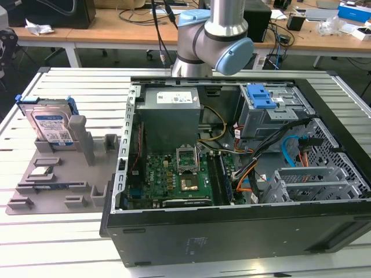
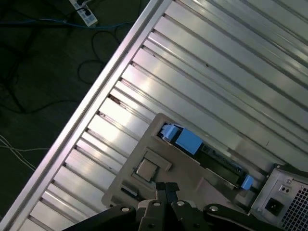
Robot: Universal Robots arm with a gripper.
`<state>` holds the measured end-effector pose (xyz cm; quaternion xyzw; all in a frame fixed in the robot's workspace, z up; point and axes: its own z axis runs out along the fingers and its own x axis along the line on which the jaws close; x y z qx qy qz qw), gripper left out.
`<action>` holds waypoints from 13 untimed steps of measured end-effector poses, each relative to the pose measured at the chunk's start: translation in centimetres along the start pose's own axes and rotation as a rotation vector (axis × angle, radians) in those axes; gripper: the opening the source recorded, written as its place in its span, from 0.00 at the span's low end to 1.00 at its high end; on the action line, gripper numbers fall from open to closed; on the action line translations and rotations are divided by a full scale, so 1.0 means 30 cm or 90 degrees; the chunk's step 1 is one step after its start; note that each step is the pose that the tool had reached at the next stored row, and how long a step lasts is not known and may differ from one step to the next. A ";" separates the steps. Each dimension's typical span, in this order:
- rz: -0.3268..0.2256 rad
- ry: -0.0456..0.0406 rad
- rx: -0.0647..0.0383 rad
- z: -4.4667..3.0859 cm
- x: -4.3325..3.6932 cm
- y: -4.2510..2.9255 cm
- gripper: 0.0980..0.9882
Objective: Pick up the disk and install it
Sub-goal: 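Pick up the disk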
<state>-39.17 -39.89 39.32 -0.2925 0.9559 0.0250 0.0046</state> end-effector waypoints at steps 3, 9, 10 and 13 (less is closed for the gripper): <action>-0.020 0.0009 0.000 0.000 0.000 0.000 0.01; -0.080 0.0036 -0.002 0.000 0.000 0.000 0.01; -0.086 0.0039 -0.002 0.000 0.000 0.000 0.01; -0.121 0.0054 -0.003 0.000 0.000 0.000 0.01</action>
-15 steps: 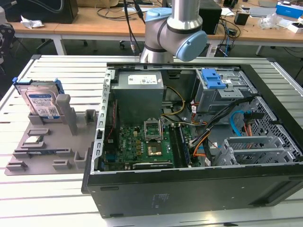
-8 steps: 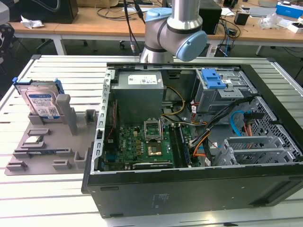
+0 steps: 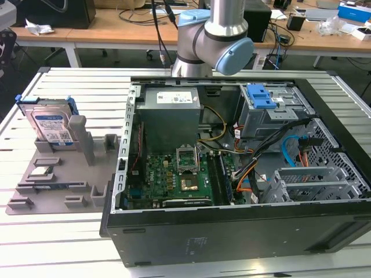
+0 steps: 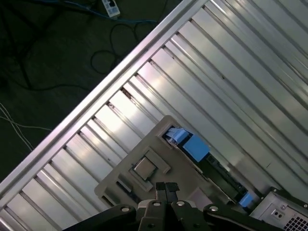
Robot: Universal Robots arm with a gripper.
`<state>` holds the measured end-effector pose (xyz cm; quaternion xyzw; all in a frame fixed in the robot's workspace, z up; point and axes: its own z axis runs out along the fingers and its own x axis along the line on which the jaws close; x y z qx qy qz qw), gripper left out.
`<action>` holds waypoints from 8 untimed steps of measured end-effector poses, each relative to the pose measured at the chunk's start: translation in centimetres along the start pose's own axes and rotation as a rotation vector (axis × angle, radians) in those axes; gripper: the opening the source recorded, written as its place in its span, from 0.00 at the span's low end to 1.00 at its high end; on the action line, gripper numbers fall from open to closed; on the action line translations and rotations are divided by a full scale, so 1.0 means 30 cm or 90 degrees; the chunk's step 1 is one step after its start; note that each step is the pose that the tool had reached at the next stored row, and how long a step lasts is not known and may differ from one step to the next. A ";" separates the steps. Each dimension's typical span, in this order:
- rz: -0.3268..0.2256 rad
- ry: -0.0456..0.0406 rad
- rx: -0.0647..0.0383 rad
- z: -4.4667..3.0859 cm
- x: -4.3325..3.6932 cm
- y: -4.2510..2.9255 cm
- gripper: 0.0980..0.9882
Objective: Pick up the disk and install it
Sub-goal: 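Pick up the disk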
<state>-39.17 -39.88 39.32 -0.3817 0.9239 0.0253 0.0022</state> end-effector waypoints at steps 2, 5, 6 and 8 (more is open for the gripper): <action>-0.019 0.0009 0.000 0.000 0.000 0.000 0.01; -0.044 0.0020 -0.001 0.000 0.000 0.000 0.01; -0.050 0.0023 -0.001 0.000 0.000 0.000 0.01; -0.065 0.0029 -0.001 0.000 0.000 0.000 0.01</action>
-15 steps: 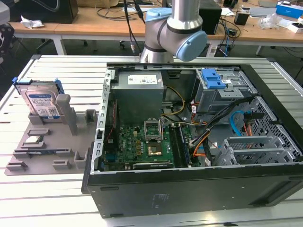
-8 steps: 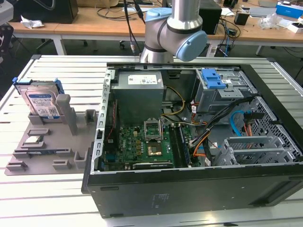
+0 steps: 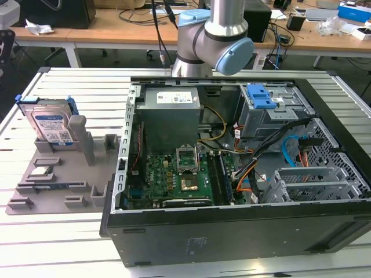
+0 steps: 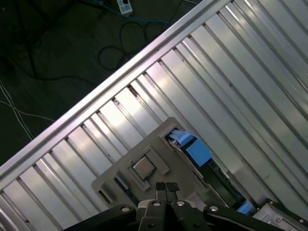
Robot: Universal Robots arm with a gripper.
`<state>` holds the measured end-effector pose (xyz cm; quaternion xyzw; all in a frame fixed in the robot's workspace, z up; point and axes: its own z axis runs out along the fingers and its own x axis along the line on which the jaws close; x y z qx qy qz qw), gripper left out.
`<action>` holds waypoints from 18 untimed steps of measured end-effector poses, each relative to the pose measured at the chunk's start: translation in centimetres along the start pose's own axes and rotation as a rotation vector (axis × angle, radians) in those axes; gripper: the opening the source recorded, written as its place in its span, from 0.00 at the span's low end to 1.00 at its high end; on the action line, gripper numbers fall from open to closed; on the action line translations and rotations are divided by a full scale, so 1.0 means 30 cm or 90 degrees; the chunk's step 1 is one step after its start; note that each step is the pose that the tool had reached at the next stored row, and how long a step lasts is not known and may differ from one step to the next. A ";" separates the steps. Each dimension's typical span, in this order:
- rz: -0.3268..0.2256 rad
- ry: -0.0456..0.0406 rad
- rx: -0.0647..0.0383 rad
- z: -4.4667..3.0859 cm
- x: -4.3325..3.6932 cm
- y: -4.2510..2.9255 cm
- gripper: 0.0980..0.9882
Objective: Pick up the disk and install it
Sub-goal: 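Pick up the disk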
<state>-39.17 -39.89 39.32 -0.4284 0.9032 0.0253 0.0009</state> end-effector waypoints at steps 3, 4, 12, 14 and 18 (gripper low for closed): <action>-0.031 0.0014 -0.001 0.000 0.000 0.000 0.01; -0.037 0.0017 -0.001 0.000 0.000 0.000 0.01; -0.114 0.0051 -0.003 0.000 0.000 0.000 0.01; -0.126 0.0056 -0.003 0.000 0.000 0.000 0.01; -0.162 0.0073 -0.004 0.000 0.000 0.000 0.01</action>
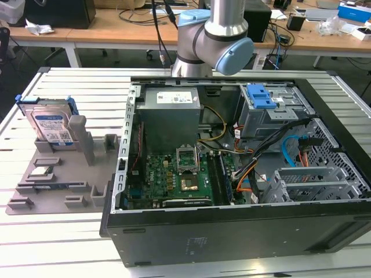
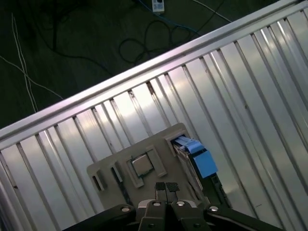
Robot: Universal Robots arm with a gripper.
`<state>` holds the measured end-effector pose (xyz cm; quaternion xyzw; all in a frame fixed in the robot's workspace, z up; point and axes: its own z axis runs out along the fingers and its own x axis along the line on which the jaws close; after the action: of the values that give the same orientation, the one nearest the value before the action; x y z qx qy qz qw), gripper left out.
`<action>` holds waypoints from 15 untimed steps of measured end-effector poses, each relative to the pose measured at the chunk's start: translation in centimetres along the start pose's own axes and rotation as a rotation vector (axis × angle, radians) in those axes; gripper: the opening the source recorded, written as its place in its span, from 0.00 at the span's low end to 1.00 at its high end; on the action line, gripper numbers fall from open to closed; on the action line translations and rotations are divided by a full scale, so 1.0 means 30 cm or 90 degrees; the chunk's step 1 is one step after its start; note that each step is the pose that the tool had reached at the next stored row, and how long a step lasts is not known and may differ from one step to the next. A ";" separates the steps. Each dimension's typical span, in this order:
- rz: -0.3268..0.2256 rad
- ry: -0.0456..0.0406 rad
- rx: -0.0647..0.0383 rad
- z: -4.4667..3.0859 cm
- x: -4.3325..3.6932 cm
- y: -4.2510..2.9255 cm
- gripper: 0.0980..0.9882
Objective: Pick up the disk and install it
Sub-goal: 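Pick up the disk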
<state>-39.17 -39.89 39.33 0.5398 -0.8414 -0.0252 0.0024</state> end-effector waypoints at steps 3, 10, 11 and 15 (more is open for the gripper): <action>-0.024 0.0011 -0.001 0.000 0.000 0.000 0.01; -0.073 0.0033 -0.002 0.000 0.000 0.000 0.01; -0.089 0.0040 -0.002 0.000 0.000 0.000 0.01; -0.130 0.0059 -0.003 0.000 0.000 0.000 0.01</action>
<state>-39.17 -39.89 39.32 0.6229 -0.7819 -0.0249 0.0049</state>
